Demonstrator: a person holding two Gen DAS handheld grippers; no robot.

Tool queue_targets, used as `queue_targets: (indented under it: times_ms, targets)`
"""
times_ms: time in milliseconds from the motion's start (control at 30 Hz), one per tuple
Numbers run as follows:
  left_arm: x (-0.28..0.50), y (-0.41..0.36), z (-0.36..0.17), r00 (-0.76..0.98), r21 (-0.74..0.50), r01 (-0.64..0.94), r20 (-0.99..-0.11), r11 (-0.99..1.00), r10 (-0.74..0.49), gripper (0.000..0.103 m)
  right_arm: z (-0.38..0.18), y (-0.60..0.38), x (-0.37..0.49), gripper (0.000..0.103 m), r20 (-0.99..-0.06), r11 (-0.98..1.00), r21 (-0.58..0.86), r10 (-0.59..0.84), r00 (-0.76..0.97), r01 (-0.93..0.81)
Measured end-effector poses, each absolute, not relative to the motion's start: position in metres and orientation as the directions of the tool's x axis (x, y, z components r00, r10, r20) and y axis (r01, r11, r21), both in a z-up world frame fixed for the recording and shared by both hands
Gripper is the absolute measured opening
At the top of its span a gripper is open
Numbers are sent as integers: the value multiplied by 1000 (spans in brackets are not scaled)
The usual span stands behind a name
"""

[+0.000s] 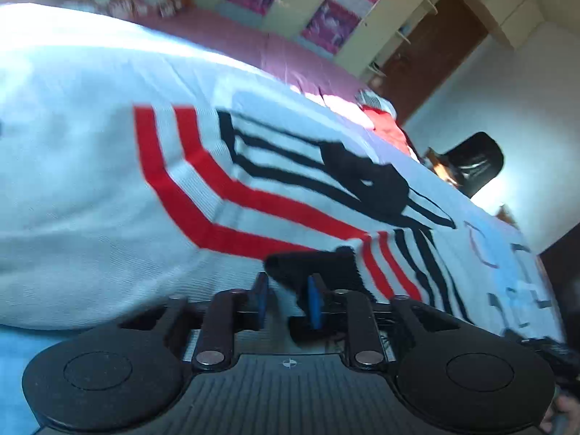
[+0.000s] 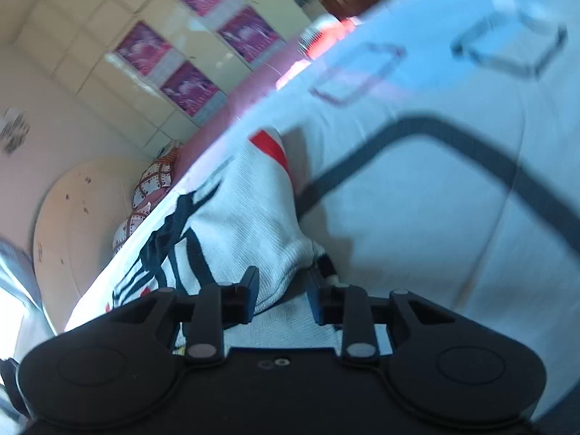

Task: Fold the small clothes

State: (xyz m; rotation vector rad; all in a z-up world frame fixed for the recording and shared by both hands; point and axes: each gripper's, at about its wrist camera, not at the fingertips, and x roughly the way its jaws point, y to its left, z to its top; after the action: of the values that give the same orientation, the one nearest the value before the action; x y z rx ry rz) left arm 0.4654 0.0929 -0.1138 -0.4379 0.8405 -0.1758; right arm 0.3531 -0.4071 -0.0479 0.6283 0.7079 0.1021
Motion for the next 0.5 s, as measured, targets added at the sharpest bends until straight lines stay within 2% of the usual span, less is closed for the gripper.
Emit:
queue_targets:
  times_ms: [100, 167, 267, 300, 333, 367, 400, 500]
  targets:
    - [455, 72, -89, 702, -346, 77, -647, 935, -298, 26, -29, -403, 347, 27, -542, 877, 480, 278, 793, 21]
    - [460, 42, -83, 691, -292, 166, -646, 942, -322, 26, -27, -388, 361, 25, -556, 917, 397, 271, 786, -36]
    - [476, -2, -99, 665, -187, 227, -688, 956, -292, 28, -36, -358, 384, 23, -577, 952, 267, 281, 767, -147]
    - [482, -11, -110, 658, -125, 223, -713, 967, -244, 32, -41, -348, 389, 21, -583, 961, 207, 270, 766, -181]
    - [481, -16, -116, 682, -91, 222, -697, 971, -221, 35, -50, -338, 395, 16, -608, 974, 115, 224, 762, -194]
    - [481, -15, -116, 681, -101, 210, -698, 973, -219, 35, -61, -334, 401, 16, -642, 982, 43, 166, 749, -182]
    - [480, -14, -113, 675, -105, 199, -706, 974, -214, 35, -61, -337, 398, 15, -619, 981, 49, 176, 766, -186]
    - [469, -9, -105, 680, -85, 188, -707, 978, -192, 35, -57, -335, 393, 15, -632, 977, 5, 168, 757, -212]
